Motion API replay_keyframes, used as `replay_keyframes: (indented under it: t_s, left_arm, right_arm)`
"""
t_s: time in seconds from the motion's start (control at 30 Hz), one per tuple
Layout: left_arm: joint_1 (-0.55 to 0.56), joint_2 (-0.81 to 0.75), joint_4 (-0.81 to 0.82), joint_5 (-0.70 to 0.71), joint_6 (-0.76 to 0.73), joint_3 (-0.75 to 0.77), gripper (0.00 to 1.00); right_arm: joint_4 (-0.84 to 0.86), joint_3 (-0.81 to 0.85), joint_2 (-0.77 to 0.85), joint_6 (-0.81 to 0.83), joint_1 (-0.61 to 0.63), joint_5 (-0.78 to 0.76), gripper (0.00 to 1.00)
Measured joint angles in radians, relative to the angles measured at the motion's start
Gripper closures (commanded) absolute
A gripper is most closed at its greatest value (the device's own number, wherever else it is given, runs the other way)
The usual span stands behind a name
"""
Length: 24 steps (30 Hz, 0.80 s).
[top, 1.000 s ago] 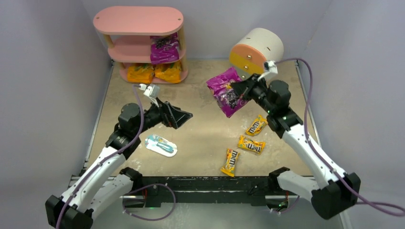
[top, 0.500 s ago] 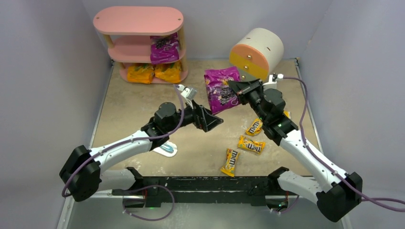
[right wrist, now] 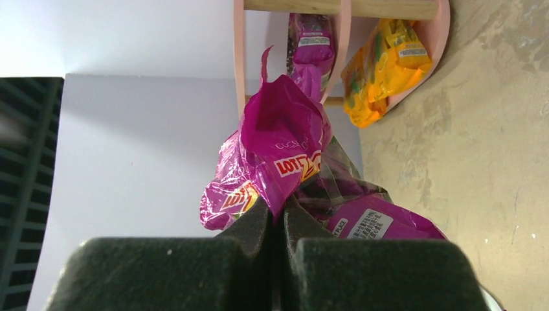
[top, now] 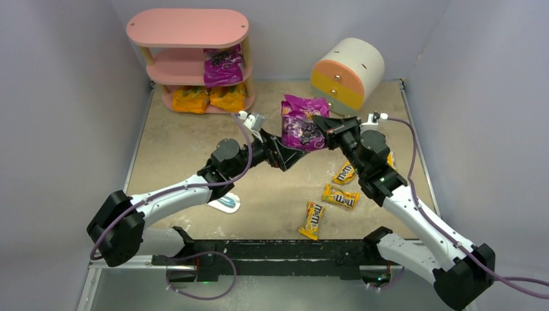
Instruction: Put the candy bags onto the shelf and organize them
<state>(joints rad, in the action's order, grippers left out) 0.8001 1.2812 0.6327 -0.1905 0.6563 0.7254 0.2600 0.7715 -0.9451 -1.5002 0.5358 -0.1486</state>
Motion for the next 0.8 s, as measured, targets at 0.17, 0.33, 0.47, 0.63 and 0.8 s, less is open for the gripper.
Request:
replay_keyframes:
  t_s: [0.17, 0.33, 0.47, 0.63, 0.8]
  left_arm:
    - [0.0, 0.025, 0.102, -0.06, 0.037, 0.0, 0.0]
    - [-0.002, 0.064, 0.122, -0.093, 0.058, 0.0, 0.34]
    - [-0.002, 0.067, 0.102, -0.085, 0.057, 0.002, 0.61]
    - [0.0, 0.047, 0.0, -0.054, 0.053, 0.002, 0.83]
    - [-0.013, -0.011, -0.202, -0.004, 0.019, 0.026, 0.91]
  right_arm:
    - [0.009, -0.039, 0.02, -0.029, 0.003, 0.002, 1.0]
    - [0.008, -0.05, 0.023, -0.033, 0.002, 0.01, 0.94]
    - [-0.005, -0.055, 0.034, -0.029, 0.003, 0.007, 0.63]
    - [-0.048, -0.056, 0.079, 0.011, 0.007, -0.045, 0.26]
    - [-0.125, -0.057, 0.123, 0.124, 0.009, -0.146, 0.01]
